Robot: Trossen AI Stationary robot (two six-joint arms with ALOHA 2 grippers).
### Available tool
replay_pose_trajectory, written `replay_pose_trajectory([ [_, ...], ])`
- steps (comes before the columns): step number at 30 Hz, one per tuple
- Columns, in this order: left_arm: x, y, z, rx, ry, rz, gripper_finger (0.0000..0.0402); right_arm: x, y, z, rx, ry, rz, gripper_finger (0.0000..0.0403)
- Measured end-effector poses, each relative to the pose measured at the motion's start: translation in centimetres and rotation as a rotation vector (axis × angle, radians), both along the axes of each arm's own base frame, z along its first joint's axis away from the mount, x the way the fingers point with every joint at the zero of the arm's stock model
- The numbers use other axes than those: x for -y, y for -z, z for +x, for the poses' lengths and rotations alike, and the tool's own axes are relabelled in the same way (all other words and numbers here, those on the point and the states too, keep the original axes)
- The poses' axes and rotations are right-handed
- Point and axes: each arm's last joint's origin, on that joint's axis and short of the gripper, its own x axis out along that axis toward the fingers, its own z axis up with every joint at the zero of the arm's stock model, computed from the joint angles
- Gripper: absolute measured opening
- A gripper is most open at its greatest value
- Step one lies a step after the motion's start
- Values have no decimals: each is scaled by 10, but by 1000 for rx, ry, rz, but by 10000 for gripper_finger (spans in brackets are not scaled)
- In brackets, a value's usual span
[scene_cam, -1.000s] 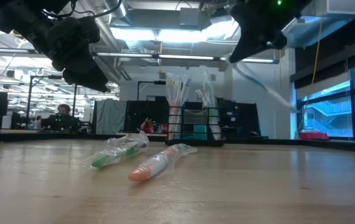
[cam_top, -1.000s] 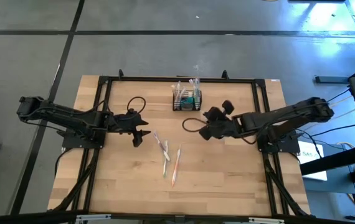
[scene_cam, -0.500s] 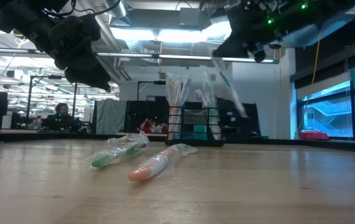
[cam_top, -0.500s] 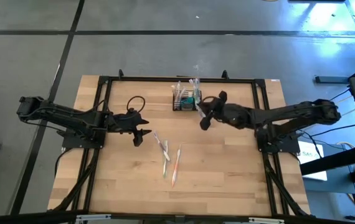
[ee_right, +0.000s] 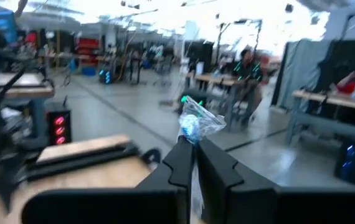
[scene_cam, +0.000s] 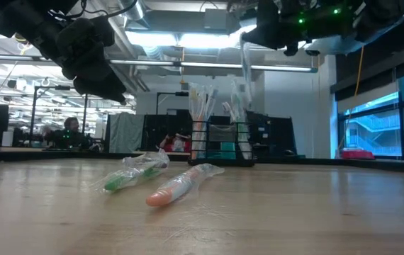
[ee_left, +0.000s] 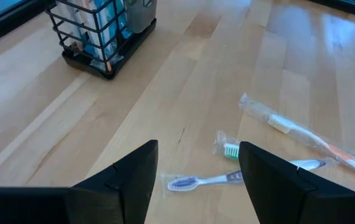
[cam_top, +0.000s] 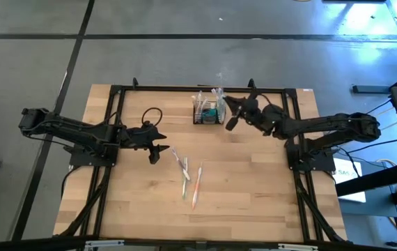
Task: Pick & Place toothbrushing station
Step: Put the blue toothbrush in the right section of the wire organizer
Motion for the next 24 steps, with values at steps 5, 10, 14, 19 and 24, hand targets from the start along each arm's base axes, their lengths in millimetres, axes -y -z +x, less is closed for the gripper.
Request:
replay_pose_trajectory([
  [5, 0, 0, 0, 0, 0, 0, 221, 11, -8, -4, 72, 47, -31, 20],
  [10, 0, 0, 0, 0, 0, 0, 221, 21, -5, -4, 71, 80, -23, 20],
  [14, 0, 0, 0, 2, 0, 0, 221, 29, 4, 2, 60, 104, -17, 20],
  [19, 0, 0, 0, 3, 0, 0, 221, 39, 19, 10, 49, 134, -20, 20],
  [24, 0, 0, 0, 3, 0, 0, 221, 47, 31, 15, 8, 153, -1, 20],
])
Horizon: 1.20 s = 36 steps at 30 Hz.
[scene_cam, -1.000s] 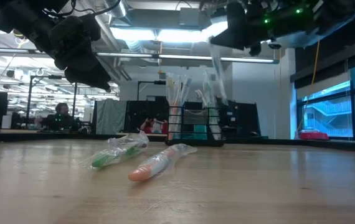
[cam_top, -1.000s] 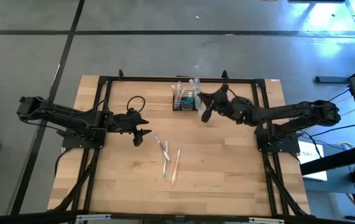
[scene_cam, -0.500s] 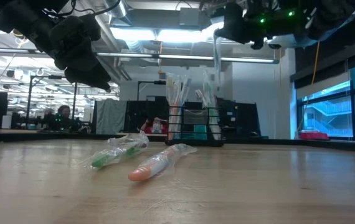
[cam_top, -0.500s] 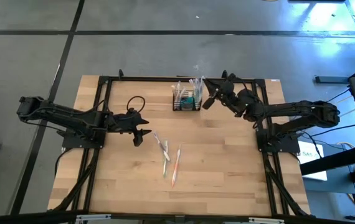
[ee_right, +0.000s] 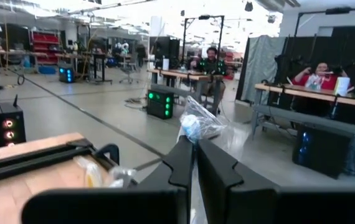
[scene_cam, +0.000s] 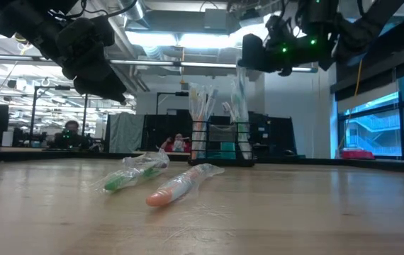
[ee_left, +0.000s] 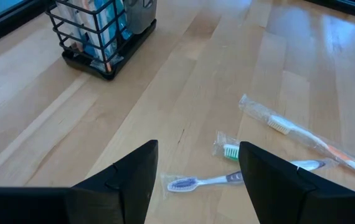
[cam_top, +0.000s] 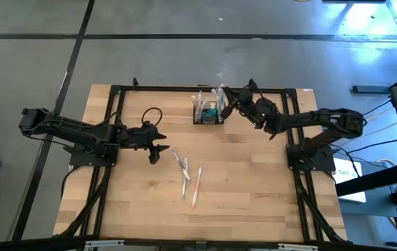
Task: Pick & Place toothbrushing station
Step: Put the blue toothbrush in the right section of the wire organizer
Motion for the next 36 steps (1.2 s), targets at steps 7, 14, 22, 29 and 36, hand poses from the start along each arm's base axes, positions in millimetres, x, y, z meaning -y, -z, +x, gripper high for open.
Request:
replay_pose_trajectory([
  [7, 0, 0, 0, 0, 0, 0, 221, 4, 14, 5, -34, 6, 30, 20],
  [14, 0, 0, 0, 0, 0, 0, 221, 6, 29, 10, -95, 7, 56, 20],
  [22, 0, 0, 0, 0, 0, 0, 221, 7, 44, 15, -115, 14, 105, 20],
  [29, 0, 0, 0, 0, 0, 0, 221, 9, 49, 15, -89, 67, 148, 20],
  [36, 0, 0, 0, 0, 0, 0, 221, 3, 49, 17, -75, 37, 166, 20],
])
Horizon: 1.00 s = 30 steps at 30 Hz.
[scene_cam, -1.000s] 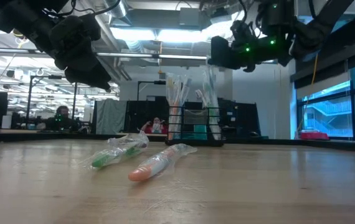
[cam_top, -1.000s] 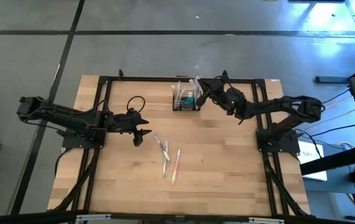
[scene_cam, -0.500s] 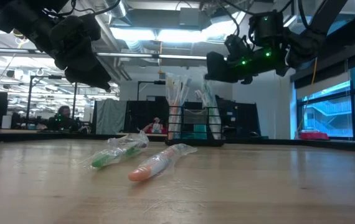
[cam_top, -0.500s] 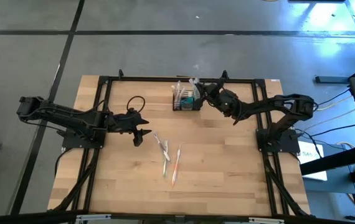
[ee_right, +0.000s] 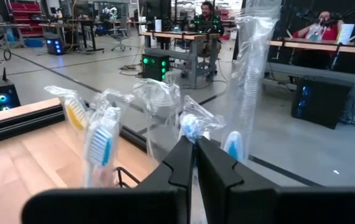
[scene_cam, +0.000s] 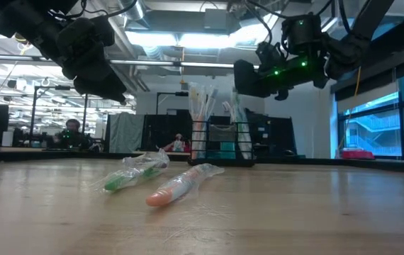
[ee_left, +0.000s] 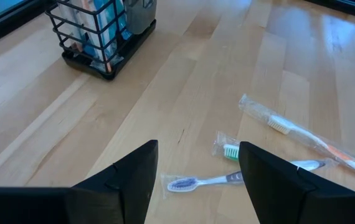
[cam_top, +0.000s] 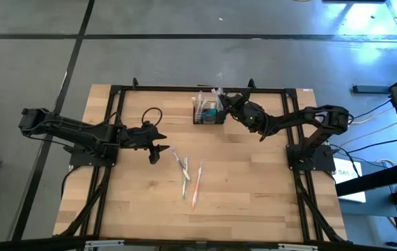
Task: Pick & Place toothbrushing station
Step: Put the blue toothbrush in the right section of the wire organizer
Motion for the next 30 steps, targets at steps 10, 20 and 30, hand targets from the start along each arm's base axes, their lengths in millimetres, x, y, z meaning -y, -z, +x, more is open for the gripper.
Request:
replay_pose_trajectory([
  [10, 0, 0, 0, 0, 0, 0, 221, -6, 0, 1, 11, 42, 12, 31],
  [20, 0, 1, -1, -11, 0, 1, 221, -7, 0, 0, 9, 65, 14, 125],
  [30, 0, 1, -1, -11, -1, 0, 221, -18, -18, -6, 4, 31, 10, 201],
])
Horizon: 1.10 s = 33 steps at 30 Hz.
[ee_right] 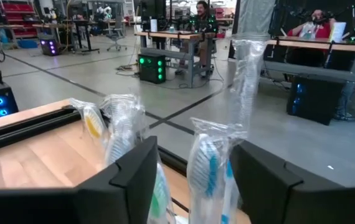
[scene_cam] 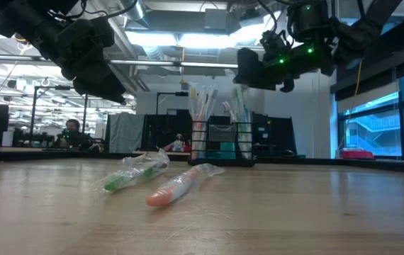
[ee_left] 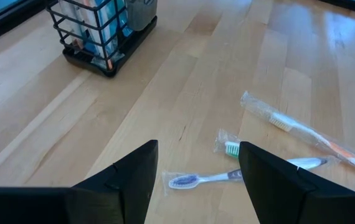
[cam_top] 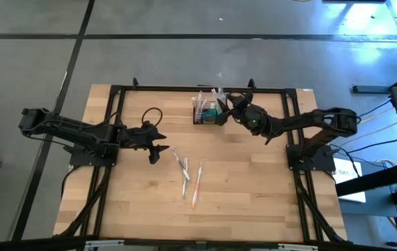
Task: Pick & Place toothbrushing station
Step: Put the blue toothbrush in the right section of the wire organizer, then put the purple toothbrush in the left section of the wire organizer
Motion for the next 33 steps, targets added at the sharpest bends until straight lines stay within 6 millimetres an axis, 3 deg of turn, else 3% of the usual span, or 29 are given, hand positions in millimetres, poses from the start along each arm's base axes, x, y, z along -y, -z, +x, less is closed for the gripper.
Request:
replay_pose_trajectory([
  [17, 0, 0, 0, 1, -4, -5, 221, -1, 5, -3, -51, 6, 54, 229],
  [26, 0, 0, 0, 1, -5, -5, 221, -4, -17, -13, 13, -30, 71, 275],
  [33, 0, 0, 0, 2, -6, -4, 221, -6, -31, -21, 51, -32, 61, 279],
])
